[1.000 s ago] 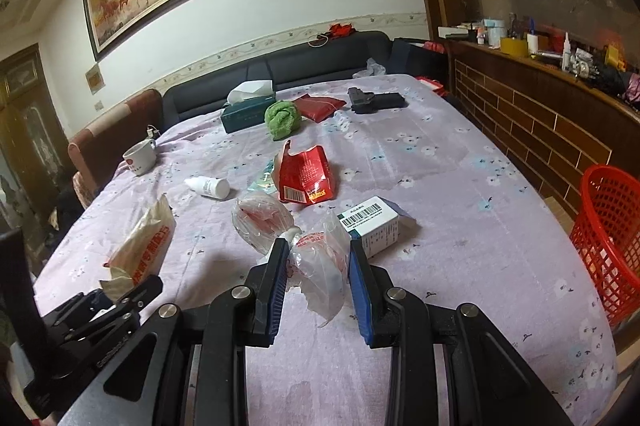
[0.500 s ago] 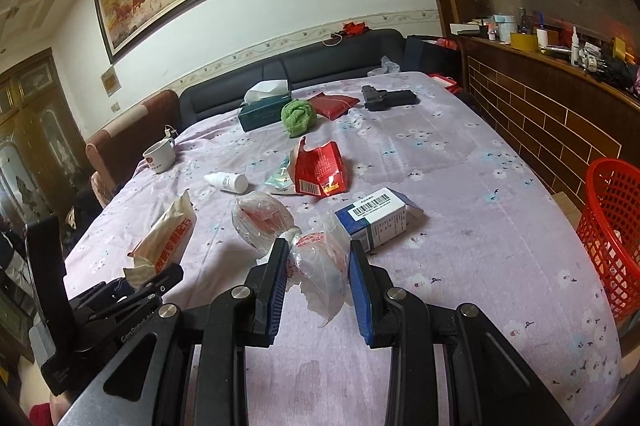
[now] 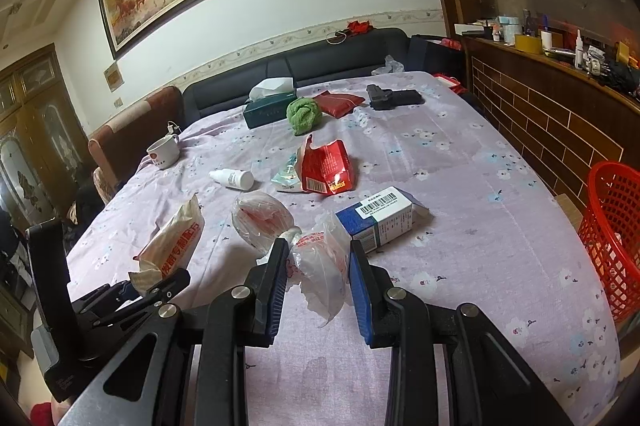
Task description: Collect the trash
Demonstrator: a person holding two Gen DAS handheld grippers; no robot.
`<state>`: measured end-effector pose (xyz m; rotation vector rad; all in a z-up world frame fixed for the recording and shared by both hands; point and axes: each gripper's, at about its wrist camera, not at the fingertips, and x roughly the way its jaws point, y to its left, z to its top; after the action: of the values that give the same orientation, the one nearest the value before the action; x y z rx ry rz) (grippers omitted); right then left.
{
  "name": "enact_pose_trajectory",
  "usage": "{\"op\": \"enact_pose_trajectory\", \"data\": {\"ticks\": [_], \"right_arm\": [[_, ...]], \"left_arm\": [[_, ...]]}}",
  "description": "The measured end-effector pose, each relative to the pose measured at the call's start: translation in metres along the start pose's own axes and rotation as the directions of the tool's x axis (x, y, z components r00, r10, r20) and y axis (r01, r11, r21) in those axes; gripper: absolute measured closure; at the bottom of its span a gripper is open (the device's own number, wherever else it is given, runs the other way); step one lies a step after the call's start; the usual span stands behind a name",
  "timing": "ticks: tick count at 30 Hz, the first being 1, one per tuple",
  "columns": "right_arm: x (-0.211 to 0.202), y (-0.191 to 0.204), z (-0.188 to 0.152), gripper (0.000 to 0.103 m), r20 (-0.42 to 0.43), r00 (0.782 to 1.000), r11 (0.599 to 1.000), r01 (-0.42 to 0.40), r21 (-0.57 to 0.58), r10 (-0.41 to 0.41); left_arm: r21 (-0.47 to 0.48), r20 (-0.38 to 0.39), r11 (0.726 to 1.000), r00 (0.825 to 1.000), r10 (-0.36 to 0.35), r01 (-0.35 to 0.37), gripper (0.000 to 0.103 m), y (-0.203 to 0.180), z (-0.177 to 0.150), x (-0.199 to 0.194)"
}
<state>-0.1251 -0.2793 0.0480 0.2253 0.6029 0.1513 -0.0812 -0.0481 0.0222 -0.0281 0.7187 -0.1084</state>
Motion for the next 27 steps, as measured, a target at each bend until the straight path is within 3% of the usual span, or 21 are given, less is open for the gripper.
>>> {"op": "enact_pose_trajectory", "data": {"ticks": [27], "right_arm": [[0.011, 0.007, -0.002, 0.071, -0.019, 1.000, 1.000, -0.003, 0.005, 0.003]], "left_arm": [[-0.026, 0.030, 1.000, 1.000, -0.001, 0.001, 0.065, 0.011, -0.001, -0.014]]}}
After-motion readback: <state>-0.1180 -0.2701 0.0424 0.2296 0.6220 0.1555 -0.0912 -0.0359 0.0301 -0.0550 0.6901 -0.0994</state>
